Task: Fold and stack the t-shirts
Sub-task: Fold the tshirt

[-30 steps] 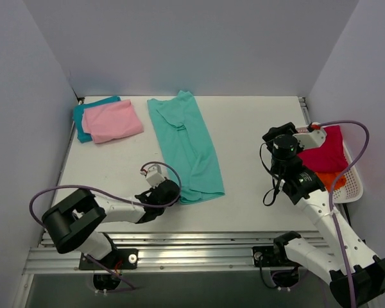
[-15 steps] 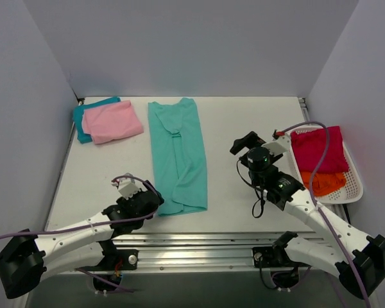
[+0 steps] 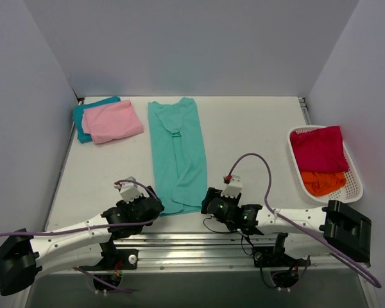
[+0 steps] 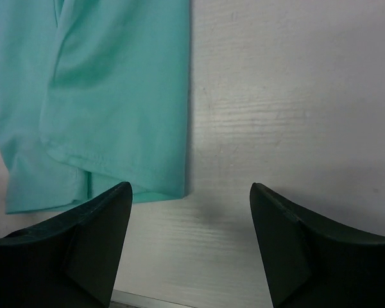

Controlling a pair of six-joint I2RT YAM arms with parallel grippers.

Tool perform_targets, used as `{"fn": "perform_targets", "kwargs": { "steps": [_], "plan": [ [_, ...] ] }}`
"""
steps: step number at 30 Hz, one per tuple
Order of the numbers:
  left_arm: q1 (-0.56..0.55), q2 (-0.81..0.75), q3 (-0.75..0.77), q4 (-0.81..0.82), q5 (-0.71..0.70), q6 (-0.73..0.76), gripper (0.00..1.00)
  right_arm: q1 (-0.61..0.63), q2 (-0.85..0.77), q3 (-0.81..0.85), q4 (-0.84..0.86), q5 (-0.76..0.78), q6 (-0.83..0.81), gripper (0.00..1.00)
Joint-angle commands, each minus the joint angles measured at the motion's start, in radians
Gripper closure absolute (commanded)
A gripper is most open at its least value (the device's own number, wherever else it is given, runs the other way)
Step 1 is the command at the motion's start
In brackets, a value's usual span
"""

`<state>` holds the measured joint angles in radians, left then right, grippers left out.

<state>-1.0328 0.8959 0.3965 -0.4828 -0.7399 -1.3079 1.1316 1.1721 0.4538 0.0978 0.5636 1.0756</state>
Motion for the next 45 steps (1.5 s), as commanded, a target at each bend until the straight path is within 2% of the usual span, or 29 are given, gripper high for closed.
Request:
{"fn": "perform_targets", "kwargs": {
  "steps": [1, 3, 8, 18, 22, 29, 31, 32, 35, 39, 42, 43, 45],
  "plan": [
    [-0.013, 0.037, -0.008, 0.004, -0.029, -0.062, 0.02, 0.051, 0.078, 0.003, 0.098, 0.032, 0.076, 0.32],
    [-0.016, 0.055, -0.002, 0.027, -0.029, -0.059, 0.02, 0.074, 0.147, 0.017, 0.126, 0.025, 0.081, 0.39],
    [-0.021, 0.097, 0.008, 0.052, -0.035, -0.060, 0.02, 0.088, 0.239, 0.045, 0.151, 0.044, 0.090, 0.41],
    [-0.023, 0.126, 0.001, 0.104, -0.039, -0.051, 0.02, 0.083, 0.313, 0.088, 0.132, 0.133, 0.096, 0.45],
    [-0.023, 0.138, 0.001, 0.118, -0.044, -0.045, 0.02, 0.066, 0.351, 0.111, 0.141, 0.140, 0.083, 0.51],
    [-0.023, 0.156, 0.007, 0.121, -0.050, -0.044, 0.02, 0.051, 0.419, 0.135, 0.135, 0.130, 0.076, 0.76],
    [-0.023, 0.158, 0.004, 0.119, -0.052, -0.047, 0.02, 0.051, 0.408, 0.126, 0.122, 0.134, 0.090, 0.81],
    [-0.023, 0.158, 0.004, 0.121, -0.053, -0.048, 0.02, 0.051, 0.402, 0.122, 0.100, 0.145, 0.098, 0.89],
    [-0.023, 0.159, 0.001, 0.127, -0.055, -0.048, 0.01, 0.050, 0.367, 0.106, 0.033, 0.171, 0.147, 1.00],
    [-0.023, 0.169, -0.001, 0.159, -0.029, -0.044, 0.01, 0.050, 0.324, 0.074, -0.001, 0.190, 0.190, 1.00],
    [-0.024, 0.198, -0.021, 0.249, 0.008, -0.021, 0.00, 0.051, 0.320, 0.068, -0.004, 0.191, 0.201, 1.00],
    [-0.024, 0.210, -0.025, 0.306, 0.034, -0.018, 0.05, 0.051, 0.328, 0.071, -0.006, 0.191, 0.205, 1.00],
    [-0.027, 0.257, -0.031, 0.363, 0.054, -0.019, 0.07, 0.051, 0.340, 0.078, -0.004, 0.191, 0.205, 1.00]
  ]
}}
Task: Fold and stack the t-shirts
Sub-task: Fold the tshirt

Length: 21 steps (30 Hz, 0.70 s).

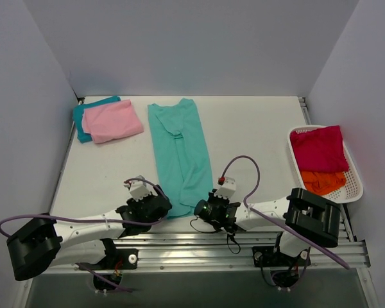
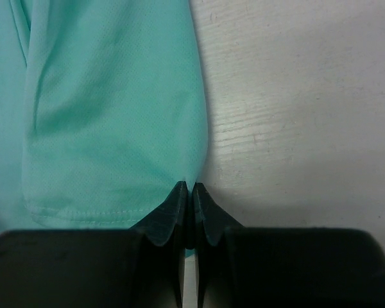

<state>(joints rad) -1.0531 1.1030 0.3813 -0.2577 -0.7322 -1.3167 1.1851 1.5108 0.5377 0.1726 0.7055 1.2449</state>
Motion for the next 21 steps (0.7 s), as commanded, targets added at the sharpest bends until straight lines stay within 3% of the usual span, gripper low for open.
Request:
{"fn": "perform_targets", "kwargs": {
  "steps": [1, 11, 13, 14, 17, 18, 21],
  "plan": [
    [-0.010, 0.066, -0.015, 0.150, 0.060, -0.013, 0.09, -0.002, 0.017, -0.002, -0.079, 0.048, 0.036, 1.00],
    [-0.073, 0.140, 0.013, 0.225, 0.102, -0.026, 0.29, -0.002, 0.055, 0.018, -0.065, 0.042, 0.034, 1.00],
    [-0.084, 0.124, 0.013, 0.212, 0.096, -0.030, 0.42, -0.002, 0.054, 0.016, -0.065, 0.043, 0.033, 1.00],
    [-0.084, 0.115, 0.010, 0.207, 0.090, -0.036, 0.59, -0.002, 0.054, 0.016, -0.067, 0.043, 0.033, 1.00],
    [-0.084, 0.110, 0.010, 0.183, 0.076, -0.042, 0.83, -0.002, 0.058, 0.019, -0.065, 0.045, 0.034, 1.00],
    [-0.084, 0.116, 0.014, 0.164, 0.067, -0.049, 0.96, -0.002, 0.063, 0.019, -0.065, 0.043, 0.033, 1.00],
    [-0.084, 0.126, 0.028, 0.131, 0.053, -0.055, 0.98, -0.002, 0.063, 0.022, -0.074, 0.043, 0.034, 1.00]
  ]
}}
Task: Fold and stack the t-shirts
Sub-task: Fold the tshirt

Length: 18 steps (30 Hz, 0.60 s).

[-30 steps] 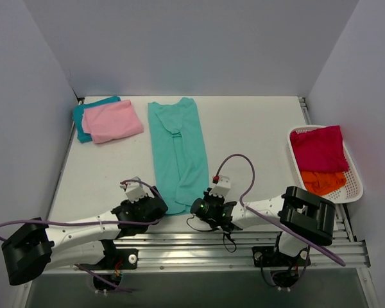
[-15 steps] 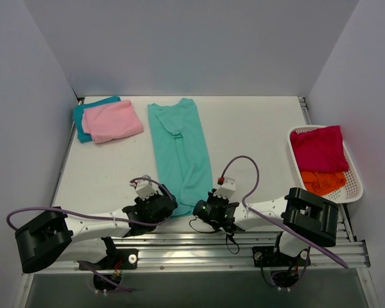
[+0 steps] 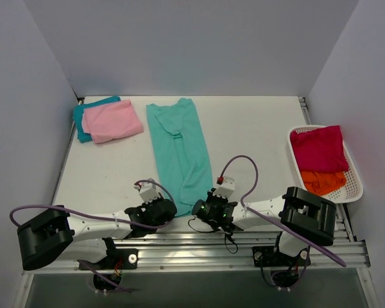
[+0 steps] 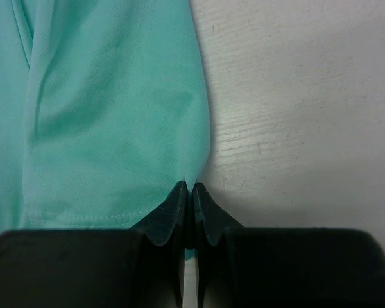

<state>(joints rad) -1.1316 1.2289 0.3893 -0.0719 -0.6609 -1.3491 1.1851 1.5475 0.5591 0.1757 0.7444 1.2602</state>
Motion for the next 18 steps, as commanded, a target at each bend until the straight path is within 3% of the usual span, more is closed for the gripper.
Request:
{"fn": "perform_targets", "kwargs": {
  "steps": [1, 6, 11, 18],
  "plan": [
    [-0.005, -0.002, 0.025, -0.078, -0.032, -0.028, 0.98, -0.002, 0.023, 0.002, -0.087, 0.006, 0.019, 1.00],
    [-0.002, -0.089, 0.028, -0.206, -0.091, -0.050, 0.98, -0.002, -0.016, -0.010, -0.130, 0.016, 0.036, 1.00],
    [0.007, -0.154, 0.000, -0.215, -0.109, -0.045, 0.98, -0.002, -0.035, -0.022, -0.137, 0.018, 0.038, 1.00],
    [0.012, -0.128, 0.005, -0.227, -0.101, -0.059, 0.98, -0.001, -0.024, -0.005, -0.157, 0.010, 0.036, 1.00]
  ]
}}
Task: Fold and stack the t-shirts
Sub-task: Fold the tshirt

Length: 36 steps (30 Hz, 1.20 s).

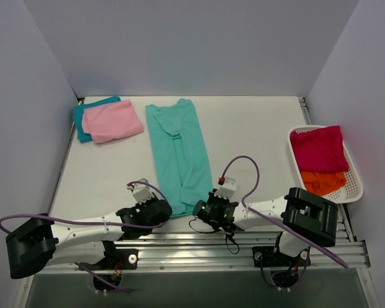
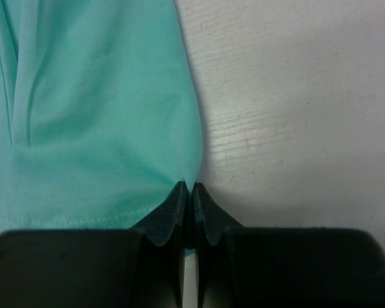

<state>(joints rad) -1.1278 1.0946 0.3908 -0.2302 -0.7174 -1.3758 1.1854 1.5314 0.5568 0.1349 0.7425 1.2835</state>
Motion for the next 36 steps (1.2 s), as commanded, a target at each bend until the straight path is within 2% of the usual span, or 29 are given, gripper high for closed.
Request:
{"fn": "perform_targets", "kwargs": {
  "steps": [1, 8, 12, 18, 27, 36],
  "plan": [
    [0.008, 0.005, 0.005, -0.075, -0.045, -0.034, 0.98, -0.001, -0.013, 0.000, -0.121, 0.012, 0.011, 1.00],
    [0.011, -0.085, 0.049, -0.162, -0.060, -0.003, 0.98, -0.003, -0.125, 0.054, -0.182, 0.034, -0.062, 1.00],
    [0.037, -0.124, 0.115, -0.172, -0.063, 0.066, 0.98, -0.007, -0.162, 0.153, -0.215, 0.073, -0.140, 1.00],
    [0.134, -0.108, 0.166, -0.086, 0.022, 0.182, 0.98, -0.055, -0.114, 0.287, -0.204, 0.078, -0.251, 1.00],
    [0.324, -0.081, 0.223, 0.002, 0.119, 0.311, 0.98, -0.177, -0.027, 0.403, -0.179, 0.055, -0.312, 1.00],
    [0.468, 0.053, 0.267, 0.156, 0.214, 0.397, 0.98, -0.260, 0.087, 0.474, -0.107, 0.046, -0.339, 1.00]
  ]
}}
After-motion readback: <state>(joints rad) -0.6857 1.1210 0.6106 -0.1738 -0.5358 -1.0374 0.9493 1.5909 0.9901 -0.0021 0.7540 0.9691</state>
